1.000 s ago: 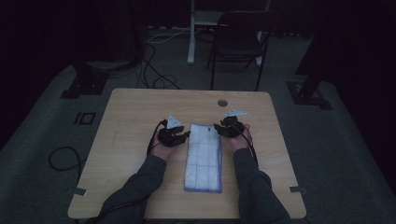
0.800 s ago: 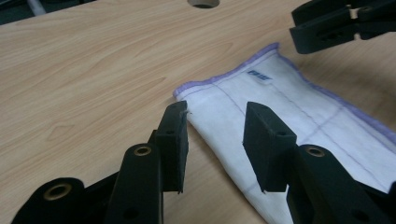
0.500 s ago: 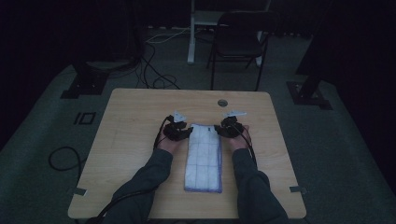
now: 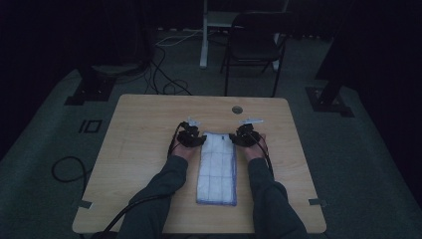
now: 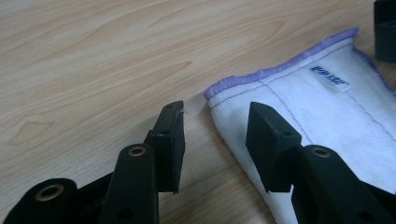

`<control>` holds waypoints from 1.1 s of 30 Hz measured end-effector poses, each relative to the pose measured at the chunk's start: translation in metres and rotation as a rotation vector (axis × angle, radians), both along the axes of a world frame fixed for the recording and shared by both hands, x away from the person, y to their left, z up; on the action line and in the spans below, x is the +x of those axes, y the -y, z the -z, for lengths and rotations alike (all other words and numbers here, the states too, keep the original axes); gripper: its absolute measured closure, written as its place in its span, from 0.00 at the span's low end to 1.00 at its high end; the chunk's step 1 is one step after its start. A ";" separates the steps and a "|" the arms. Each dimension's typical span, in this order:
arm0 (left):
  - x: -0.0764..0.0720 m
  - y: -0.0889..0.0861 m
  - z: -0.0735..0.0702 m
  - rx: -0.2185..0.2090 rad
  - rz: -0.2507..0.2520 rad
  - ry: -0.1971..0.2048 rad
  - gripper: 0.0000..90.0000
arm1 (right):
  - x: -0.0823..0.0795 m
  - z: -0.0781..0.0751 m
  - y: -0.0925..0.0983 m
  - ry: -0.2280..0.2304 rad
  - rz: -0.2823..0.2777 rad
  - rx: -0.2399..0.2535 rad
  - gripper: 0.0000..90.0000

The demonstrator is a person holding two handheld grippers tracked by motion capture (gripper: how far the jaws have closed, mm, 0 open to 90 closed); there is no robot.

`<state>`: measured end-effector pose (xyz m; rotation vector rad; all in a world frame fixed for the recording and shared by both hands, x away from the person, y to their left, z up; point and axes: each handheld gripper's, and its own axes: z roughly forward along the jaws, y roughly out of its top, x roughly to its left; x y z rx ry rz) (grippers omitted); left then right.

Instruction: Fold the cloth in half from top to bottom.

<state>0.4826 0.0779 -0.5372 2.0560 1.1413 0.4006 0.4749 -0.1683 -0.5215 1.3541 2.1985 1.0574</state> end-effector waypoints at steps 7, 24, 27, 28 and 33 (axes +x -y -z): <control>0.001 0.001 0.004 -0.012 -0.011 0.006 0.62 | 0.004 0.007 -0.004 -0.013 -0.008 0.000 0.63; 0.005 0.015 0.004 0.028 -0.024 0.018 0.57 | 0.012 0.017 -0.008 -0.044 0.032 -0.037 0.59; 0.007 0.017 0.002 0.038 -0.018 0.001 0.57 | 0.011 0.016 -0.009 -0.051 0.018 -0.035 0.64; 0.007 0.018 0.001 0.040 -0.017 -0.003 0.59 | 0.011 0.016 -0.009 -0.054 0.015 -0.036 0.66; 0.006 0.021 0.001 0.032 -0.005 -0.012 0.70 | 0.010 0.015 -0.011 -0.074 0.009 -0.017 0.79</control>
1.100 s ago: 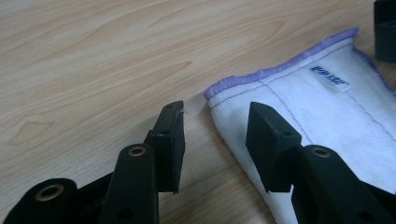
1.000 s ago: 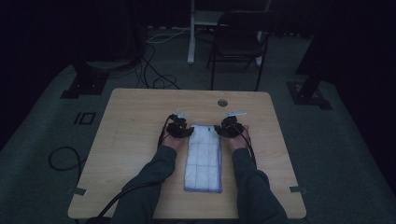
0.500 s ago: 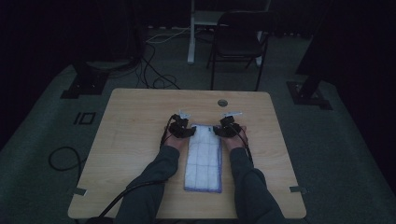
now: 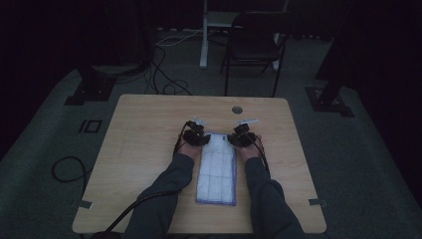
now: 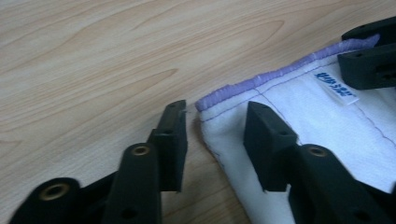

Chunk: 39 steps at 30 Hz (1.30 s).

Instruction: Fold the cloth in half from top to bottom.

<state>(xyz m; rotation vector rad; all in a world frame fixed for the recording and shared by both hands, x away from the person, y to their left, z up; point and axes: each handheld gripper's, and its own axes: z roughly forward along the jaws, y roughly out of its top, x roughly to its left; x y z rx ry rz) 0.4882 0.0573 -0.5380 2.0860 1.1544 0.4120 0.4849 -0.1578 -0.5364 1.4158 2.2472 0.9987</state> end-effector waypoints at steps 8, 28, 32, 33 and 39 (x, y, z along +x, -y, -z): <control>-0.002 0.003 -0.002 -0.008 0.022 -0.037 0.92 | 0.000 -0.001 -0.001 -0.023 -0.005 0.023 0.93; -0.002 -0.004 -0.032 -0.010 0.039 0.021 0.97 | -0.004 -0.029 0.002 0.083 -0.043 0.041 0.95; -0.003 -0.005 -0.041 -0.028 0.045 0.040 0.97 | -0.005 -0.038 0.003 0.105 -0.050 0.046 0.95; -0.004 -0.005 -0.044 -0.031 0.047 0.044 0.97 | -0.006 -0.040 0.004 0.111 -0.051 0.047 0.95; -0.007 -0.007 -0.063 -0.058 0.058 0.086 0.97 | -0.009 -0.056 0.007 0.153 -0.056 0.064 0.95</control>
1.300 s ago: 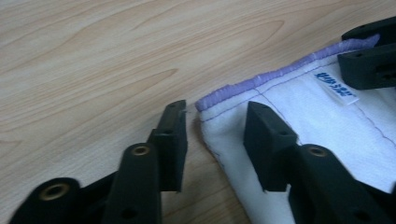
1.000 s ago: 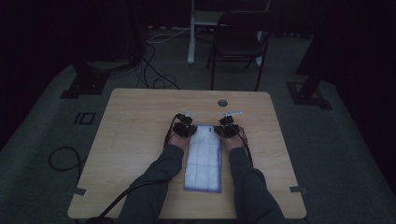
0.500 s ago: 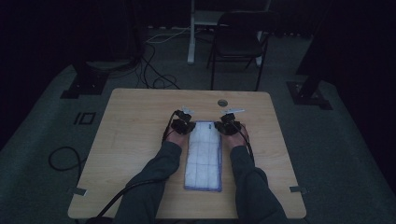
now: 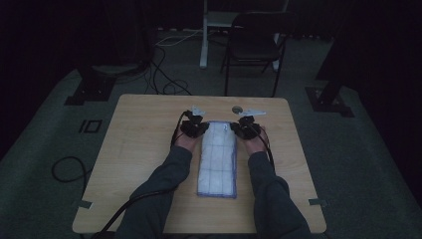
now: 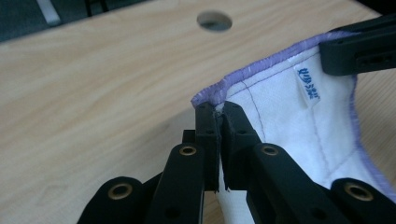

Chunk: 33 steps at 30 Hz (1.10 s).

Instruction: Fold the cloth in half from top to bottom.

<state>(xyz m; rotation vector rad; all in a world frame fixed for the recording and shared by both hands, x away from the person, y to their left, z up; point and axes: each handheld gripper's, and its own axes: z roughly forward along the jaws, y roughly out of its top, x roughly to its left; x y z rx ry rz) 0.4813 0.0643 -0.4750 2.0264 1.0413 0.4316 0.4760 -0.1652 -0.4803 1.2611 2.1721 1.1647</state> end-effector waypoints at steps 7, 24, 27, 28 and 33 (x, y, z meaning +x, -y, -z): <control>-0.006 -0.001 -0.013 -0.010 0.015 0.030 0.97 | -0.006 -0.011 0.004 0.026 -0.016 0.015 0.95; -0.031 -0.018 -0.025 -0.067 0.040 0.068 0.97 | -0.037 -0.038 -0.001 0.105 -0.103 -0.004 0.95; -0.036 -0.020 -0.025 -0.075 0.041 0.069 0.97 | -0.044 -0.038 -0.002 0.115 -0.112 0.000 0.95; -0.038 -0.021 -0.025 -0.072 0.043 0.071 0.97 | -0.046 -0.037 -0.002 0.117 -0.114 0.003 0.95; -0.050 -0.023 -0.026 -0.075 0.052 0.084 0.97 | -0.056 -0.034 -0.001 0.122 -0.118 0.019 0.95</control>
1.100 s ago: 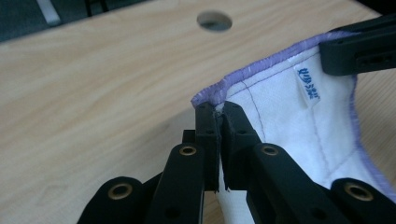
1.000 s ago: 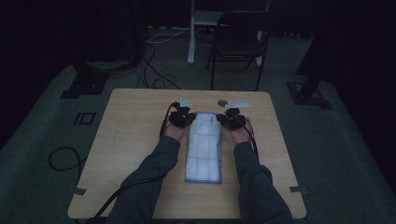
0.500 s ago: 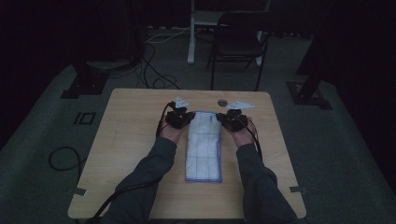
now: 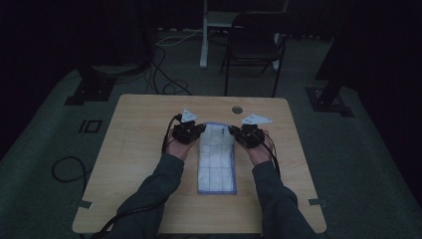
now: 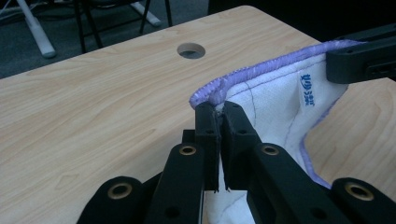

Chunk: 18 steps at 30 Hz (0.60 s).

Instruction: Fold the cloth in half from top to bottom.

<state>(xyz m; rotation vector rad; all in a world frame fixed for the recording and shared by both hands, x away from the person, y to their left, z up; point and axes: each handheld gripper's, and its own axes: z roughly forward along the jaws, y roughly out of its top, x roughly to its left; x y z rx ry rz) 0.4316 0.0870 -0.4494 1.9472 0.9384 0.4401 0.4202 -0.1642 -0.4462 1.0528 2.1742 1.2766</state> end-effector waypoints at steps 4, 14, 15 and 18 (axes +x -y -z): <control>-0.008 -0.001 0.000 -0.012 0.001 0.008 0.97 | -0.008 0.000 0.001 0.003 -0.005 0.018 0.95; -0.032 -0.009 0.007 -0.039 0.016 0.008 0.96 | -0.026 0.001 0.000 0.007 -0.030 0.028 0.95; -0.034 -0.010 0.007 -0.042 0.017 0.007 0.96 | -0.027 0.002 0.000 0.004 -0.031 0.029 0.95; -0.039 -0.011 0.010 -0.050 0.018 0.007 0.96 | -0.031 0.004 0.000 0.002 -0.037 0.034 0.95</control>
